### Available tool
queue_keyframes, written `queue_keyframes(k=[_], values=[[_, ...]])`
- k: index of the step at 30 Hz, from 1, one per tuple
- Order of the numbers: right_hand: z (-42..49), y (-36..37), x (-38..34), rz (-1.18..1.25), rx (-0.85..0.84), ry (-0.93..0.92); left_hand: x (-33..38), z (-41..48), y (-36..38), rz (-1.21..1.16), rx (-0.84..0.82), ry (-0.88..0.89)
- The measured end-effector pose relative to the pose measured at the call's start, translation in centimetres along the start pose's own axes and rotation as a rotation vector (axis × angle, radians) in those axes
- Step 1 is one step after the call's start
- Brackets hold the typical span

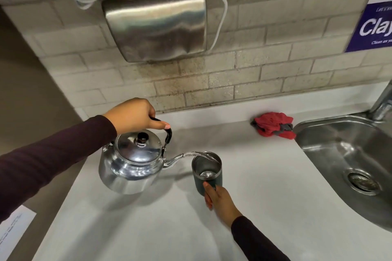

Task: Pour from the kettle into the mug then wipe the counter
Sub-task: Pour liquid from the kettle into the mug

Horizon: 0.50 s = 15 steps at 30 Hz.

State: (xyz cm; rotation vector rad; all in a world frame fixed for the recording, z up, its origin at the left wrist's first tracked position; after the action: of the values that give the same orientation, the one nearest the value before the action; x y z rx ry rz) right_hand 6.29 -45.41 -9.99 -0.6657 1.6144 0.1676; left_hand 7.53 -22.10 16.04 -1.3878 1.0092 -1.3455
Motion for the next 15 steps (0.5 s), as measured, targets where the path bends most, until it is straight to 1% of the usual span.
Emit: queue_keyframes(k=[15], values=[[0.57,0.34,0.84,-0.014,0.028,-0.027,-0.88,-0.17,-0.45,0.063,-0.02,-0.029]])
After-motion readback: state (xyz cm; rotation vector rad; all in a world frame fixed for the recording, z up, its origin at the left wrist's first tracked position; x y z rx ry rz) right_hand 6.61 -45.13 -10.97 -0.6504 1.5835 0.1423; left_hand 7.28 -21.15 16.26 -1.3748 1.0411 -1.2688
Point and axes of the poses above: each hand's wrist, its own z-axis towards the middle knuckle, its own y-axis out of the palm, x = y × z, the point moved 1 cm from there along z, towards the middle knuckle, and after that the axes turned 10 degrees about -z, right-handed, at the moved point
